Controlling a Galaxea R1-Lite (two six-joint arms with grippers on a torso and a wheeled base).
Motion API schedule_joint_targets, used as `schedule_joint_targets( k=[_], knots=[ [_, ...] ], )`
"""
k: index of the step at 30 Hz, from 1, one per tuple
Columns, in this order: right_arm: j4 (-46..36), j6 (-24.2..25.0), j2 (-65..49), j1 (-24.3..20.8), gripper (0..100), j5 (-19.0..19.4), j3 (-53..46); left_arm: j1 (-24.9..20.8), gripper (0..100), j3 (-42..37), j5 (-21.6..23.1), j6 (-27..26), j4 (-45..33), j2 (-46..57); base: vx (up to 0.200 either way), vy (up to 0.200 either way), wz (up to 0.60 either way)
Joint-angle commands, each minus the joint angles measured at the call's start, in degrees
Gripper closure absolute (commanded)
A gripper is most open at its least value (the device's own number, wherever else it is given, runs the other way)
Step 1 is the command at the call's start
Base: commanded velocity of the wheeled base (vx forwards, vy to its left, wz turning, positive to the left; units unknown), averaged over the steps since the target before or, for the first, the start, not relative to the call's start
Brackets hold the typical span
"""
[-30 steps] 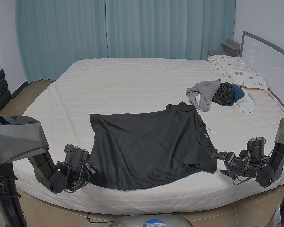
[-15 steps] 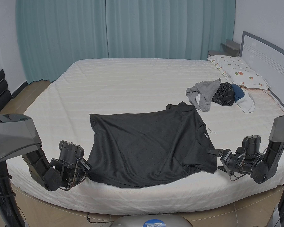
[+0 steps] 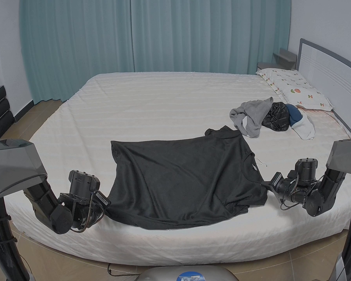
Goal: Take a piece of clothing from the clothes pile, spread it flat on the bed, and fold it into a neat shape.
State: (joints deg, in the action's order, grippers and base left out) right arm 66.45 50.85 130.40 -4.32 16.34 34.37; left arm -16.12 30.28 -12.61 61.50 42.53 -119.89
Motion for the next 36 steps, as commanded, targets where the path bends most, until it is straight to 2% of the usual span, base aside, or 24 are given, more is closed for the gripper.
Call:
schedule_joint_targets(
  k=[1, 6, 12, 23, 28, 31, 32, 36],
  knots=[
    [-1.4, 0.0, -0.7, 1.7, 100, 0.0, 5.1, 1.6, 100, 0.7, -0.1, 1.2, 1.0, -0.3, 0.0, 0.0, 0.0],
    [-8.7, 0.3, 1.0, 1.7, 100, -0.1, 14.9, 2.2, 100, 0.7, -1.8, 1.3, 4.5, -1.1, 0.0, 0.0, 0.0],
    [-11.4, 0.4, 2.3, 1.3, 100, -0.3, 21.4, 3.2, 100, 0.5, -3.4, 1.3, 9.7, -2.5, 0.0, 0.0, 0.0],
    [-20.5, 0.4, 8.1, 1.1, 100, -0.3, 34.3, 4.2, 100, 0.7, -3.2, 1.3, 14.0, -5.5, 0.0, 0.0, 0.0],
    [-22.9, 0.0, 12.9, 0.2, 100, -4.0, 40.7, 4.4, 100, 0.9, -2.7, 1.5, 14.0, -5.9, 0.0, 0.0, 0.0],
    [-25.1, 0.0, 14.0, 0.0, 100, -4.8, 43.3, 4.6, 100, 1.4, -2.5, 1.5, 14.0, -6.3, 0.0, 0.0, 0.0],
    [-26.3, 0.1, 15.1, 0.0, 0, -4.9, 45.4, 4.6, 100, 1.8, -2.5, 1.4, 14.0, -7.3, 0.0, 0.0, 0.0],
    [-25.2, 0.0, 15.2, 0.1, 0, -4.9, 44.2, 4.8, 100, 1.7, -2.5, 1.5, 14.0, -7.5, 0.0, 0.0, 0.0]
  ],
)
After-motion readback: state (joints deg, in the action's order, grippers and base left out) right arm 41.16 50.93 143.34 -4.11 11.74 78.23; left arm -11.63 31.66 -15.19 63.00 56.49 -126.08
